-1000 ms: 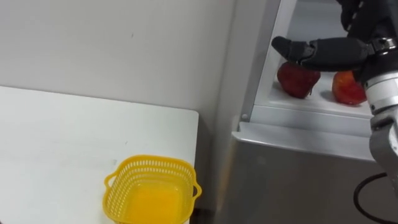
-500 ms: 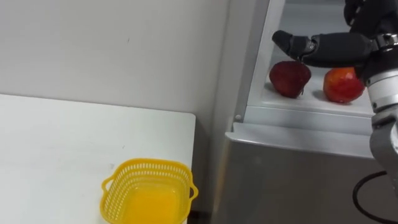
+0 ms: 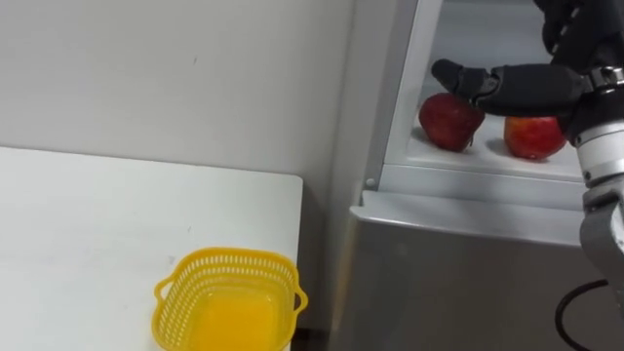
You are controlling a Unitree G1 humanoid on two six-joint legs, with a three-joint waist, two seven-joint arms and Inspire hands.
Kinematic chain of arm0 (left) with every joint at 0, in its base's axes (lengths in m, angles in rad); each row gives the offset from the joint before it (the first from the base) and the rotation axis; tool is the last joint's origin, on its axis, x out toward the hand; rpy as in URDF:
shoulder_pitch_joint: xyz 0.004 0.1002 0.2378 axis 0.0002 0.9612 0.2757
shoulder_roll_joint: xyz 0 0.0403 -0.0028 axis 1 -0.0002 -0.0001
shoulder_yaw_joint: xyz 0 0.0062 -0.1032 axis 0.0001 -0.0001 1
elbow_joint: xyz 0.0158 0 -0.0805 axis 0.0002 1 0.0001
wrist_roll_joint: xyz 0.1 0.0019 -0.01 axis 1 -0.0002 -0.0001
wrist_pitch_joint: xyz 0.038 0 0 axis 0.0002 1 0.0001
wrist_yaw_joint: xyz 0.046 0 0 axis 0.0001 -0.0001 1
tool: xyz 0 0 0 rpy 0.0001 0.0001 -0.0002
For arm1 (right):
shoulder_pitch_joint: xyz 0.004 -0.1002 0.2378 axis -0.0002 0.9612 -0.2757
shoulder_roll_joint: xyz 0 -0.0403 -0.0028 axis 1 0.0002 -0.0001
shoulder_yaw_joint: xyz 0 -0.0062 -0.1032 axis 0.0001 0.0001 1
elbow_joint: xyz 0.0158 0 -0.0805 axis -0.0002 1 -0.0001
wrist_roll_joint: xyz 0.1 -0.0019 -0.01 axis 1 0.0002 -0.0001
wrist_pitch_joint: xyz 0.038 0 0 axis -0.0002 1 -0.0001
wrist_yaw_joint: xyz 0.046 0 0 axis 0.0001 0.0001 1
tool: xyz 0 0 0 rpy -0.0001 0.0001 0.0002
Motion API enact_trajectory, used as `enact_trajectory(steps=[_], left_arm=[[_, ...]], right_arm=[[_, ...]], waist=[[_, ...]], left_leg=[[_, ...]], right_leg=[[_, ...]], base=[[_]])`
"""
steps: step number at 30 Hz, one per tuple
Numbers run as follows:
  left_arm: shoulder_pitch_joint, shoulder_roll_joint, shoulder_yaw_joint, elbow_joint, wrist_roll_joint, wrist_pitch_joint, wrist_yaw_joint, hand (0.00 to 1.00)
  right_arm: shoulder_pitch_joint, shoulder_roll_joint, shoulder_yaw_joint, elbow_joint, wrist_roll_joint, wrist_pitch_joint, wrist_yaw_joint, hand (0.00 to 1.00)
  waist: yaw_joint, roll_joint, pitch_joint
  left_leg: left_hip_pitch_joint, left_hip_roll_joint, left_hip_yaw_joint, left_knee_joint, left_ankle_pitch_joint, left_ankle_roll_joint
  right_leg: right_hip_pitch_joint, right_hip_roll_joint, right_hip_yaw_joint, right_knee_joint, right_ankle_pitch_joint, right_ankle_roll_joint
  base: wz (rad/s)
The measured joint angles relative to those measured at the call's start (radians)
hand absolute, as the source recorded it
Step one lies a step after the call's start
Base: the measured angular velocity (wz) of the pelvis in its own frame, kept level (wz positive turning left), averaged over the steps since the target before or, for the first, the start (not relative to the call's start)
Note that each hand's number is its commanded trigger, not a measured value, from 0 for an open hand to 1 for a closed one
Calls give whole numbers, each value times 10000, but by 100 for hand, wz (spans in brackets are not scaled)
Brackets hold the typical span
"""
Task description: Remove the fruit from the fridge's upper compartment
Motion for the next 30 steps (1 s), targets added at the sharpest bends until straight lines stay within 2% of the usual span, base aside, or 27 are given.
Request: enact_trajectory(steps=[11, 22, 30], left_arm=[[12, -14, -194, -7, -7, 3, -10, 0], [109, -130, -184, -21, -2, 64, -53, 0], [95, -131, -160, -22, 18, 98, -69, 0]], right_arm=[[0, 0, 0, 64, -98, 0, 26, 0], [-7, -1, -32, 1583, -291, 34, 119, 0], [-7, -1, -106, 1769, -318, 34, 122, 0]], waist=[[-18, 97, 62], [20, 107, -21], [75, 109, -34]], left_leg=[[-37, 1, -3, 4, 0, 0], [-36, -3, -50, 89, 1, 0], [-16, -6, -50, 138, 1, 0]], right_leg=[[-18, -2, -42, -2, 0, 0], [19, -8, -47, 10, 0, 0], [48, -11, -46, 29, 2, -3]], base=[[0], [0], [0]])
